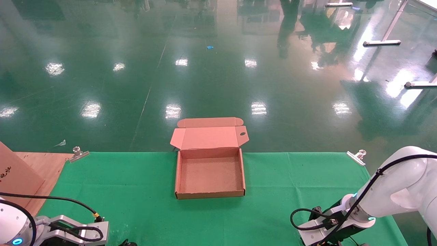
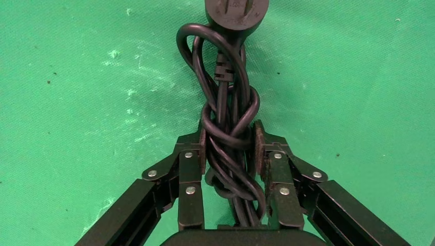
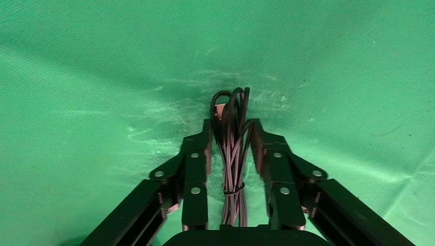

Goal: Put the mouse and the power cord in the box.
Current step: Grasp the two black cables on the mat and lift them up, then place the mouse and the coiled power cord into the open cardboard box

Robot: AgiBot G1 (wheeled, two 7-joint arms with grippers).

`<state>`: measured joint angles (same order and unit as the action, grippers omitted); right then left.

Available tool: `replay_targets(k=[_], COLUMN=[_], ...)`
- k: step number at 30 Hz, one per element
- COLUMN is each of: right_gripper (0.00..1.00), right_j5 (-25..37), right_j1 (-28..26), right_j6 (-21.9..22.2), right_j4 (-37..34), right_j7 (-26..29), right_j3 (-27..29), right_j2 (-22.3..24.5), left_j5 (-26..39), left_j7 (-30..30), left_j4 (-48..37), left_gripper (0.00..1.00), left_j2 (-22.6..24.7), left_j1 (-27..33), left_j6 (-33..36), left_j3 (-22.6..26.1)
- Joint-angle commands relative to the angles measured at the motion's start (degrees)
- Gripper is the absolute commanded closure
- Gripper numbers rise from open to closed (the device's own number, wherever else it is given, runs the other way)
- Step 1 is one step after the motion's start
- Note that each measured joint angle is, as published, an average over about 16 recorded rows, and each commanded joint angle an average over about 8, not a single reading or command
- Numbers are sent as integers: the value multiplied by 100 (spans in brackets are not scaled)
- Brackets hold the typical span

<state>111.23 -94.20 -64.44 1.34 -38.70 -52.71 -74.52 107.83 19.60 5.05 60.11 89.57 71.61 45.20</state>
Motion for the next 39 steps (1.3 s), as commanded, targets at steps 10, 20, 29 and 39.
replay_targets(k=[10,20,29,39], right_gripper=[100,100,100,100], right_j5=[-53,-203,-395,-502], right_j1=[-108,-653,-1390,-2086], right_j6=[-63,-486,-1280,-1783], right_j4=[-26,80,351,1103], right_j7=[-44,-165,-107,650], right_j3=[37,142,270,332], right_j2=[31,176,228,-178], left_j5=[24,92,151,88], left_j7=[95,170,28,-618], left_j4=[-100,52,693,2030], left_gripper=[100,100,100,100], left_j2=[7,-49,61,290], left_j1=[104,552,1128,1642], left_j6=[91,443,1095,1501], left_j3=[18,64,116,61])
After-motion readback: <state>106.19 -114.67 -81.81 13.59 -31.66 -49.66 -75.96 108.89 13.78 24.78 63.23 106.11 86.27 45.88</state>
